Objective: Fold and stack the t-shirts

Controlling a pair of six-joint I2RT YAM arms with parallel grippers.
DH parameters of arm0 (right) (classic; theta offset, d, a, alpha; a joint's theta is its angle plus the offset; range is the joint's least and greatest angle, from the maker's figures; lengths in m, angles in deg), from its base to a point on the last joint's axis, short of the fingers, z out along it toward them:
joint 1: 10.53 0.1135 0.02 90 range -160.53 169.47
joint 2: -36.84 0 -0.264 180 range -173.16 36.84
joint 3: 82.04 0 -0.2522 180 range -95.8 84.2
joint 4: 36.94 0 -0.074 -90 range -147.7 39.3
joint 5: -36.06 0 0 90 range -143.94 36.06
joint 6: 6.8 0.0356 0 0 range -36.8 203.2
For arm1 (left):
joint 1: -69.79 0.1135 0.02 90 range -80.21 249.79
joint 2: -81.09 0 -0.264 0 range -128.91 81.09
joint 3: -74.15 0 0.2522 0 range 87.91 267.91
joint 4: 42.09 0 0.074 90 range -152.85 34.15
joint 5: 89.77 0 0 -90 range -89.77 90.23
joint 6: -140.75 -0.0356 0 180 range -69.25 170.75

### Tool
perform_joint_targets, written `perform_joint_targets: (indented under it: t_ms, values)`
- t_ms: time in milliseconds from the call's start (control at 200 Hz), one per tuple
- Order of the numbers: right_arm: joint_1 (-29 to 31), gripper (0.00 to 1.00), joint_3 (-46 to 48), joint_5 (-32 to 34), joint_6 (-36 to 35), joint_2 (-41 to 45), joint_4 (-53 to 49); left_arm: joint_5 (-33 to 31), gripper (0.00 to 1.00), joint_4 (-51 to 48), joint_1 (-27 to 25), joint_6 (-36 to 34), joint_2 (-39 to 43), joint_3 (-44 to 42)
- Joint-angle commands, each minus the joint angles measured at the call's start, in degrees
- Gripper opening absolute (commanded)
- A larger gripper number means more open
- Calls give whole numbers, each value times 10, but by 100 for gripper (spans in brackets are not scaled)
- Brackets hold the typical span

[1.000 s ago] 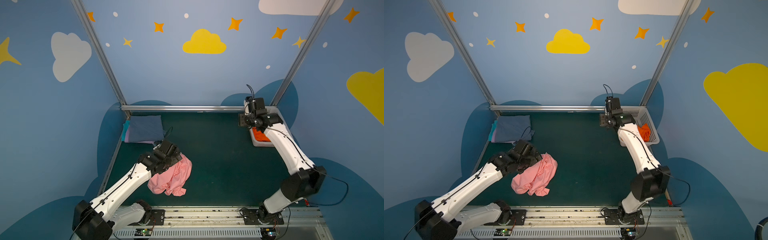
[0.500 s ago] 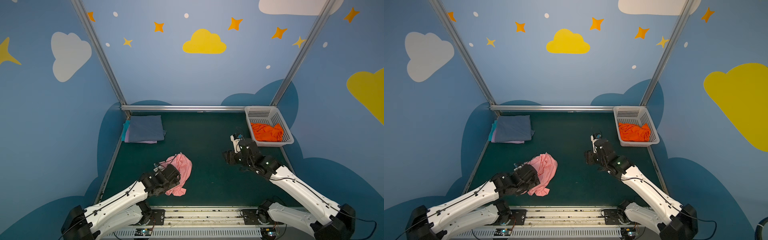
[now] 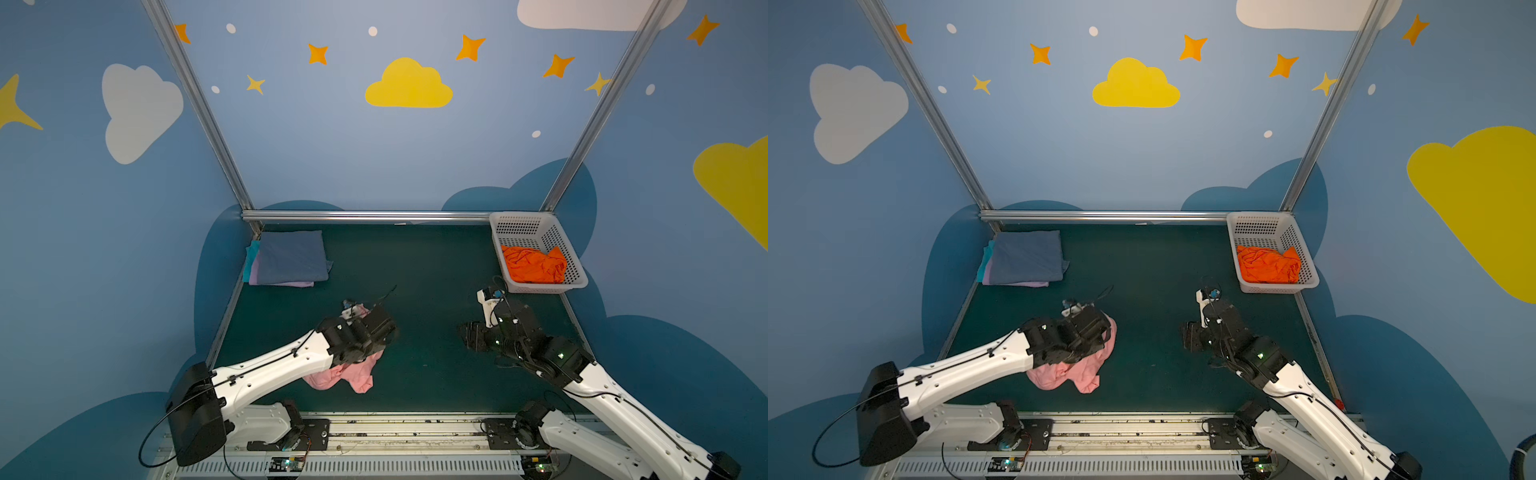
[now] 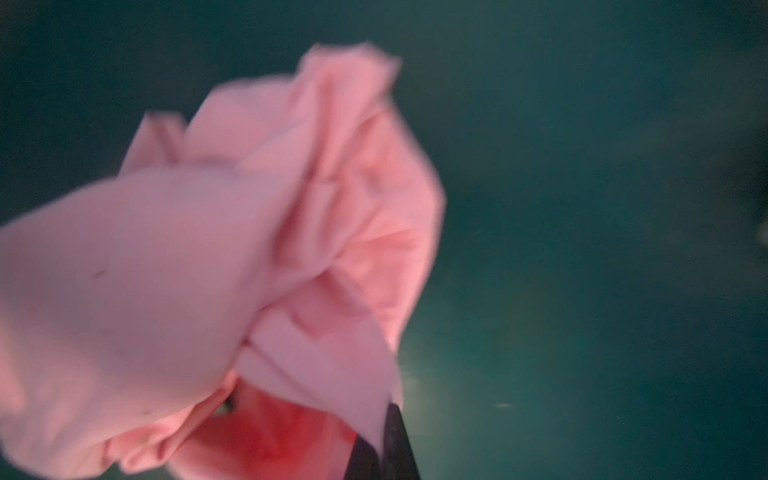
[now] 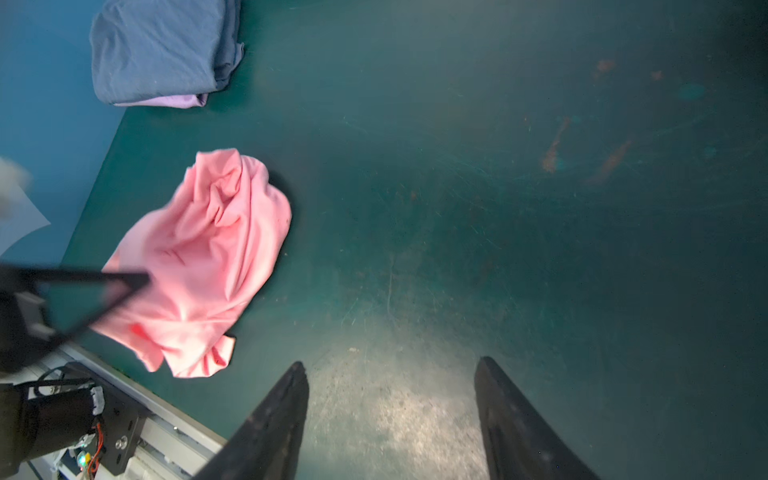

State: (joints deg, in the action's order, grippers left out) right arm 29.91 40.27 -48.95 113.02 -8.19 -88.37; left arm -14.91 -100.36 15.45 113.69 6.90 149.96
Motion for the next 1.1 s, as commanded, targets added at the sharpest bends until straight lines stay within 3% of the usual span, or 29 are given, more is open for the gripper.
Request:
perform_joint_targets:
  t_ms: [0,165,240,315,436,666,726,801,841,986,1096]
  values:
    - [4,63,-17,2,8,14,-43,-7,4,-30,6,-115,-53,200]
    - [3,63,-36,24,8,34,-56,51,4,-102,8,-187,-143,473]
    - [4,63,-46,36,8,39,-55,46,4,-123,7,-207,-149,531]
    - [4,64,-51,45,7,40,-47,20,4,-132,14,-214,-128,533]
    - [5,64,-55,52,4,34,-20,-25,4,-116,43,-201,-40,429]
    - [17,62,-48,30,1,-9,49,-29,7,-86,173,-110,182,78]
    - [23,63,-46,31,1,-24,61,-34,23,-96,193,-93,221,-10]
    - [32,63,-48,31,-2,-50,70,-28,64,-123,215,-70,250,-97]
    - [37,63,-50,32,-5,-68,73,-17,72,-130,222,-64,259,-130]
    - [54,63,-60,32,-10,-126,77,18,65,-106,224,-56,271,-179]
    - [64,62,-62,32,4,-163,83,51,60,-43,219,-67,223,-172]
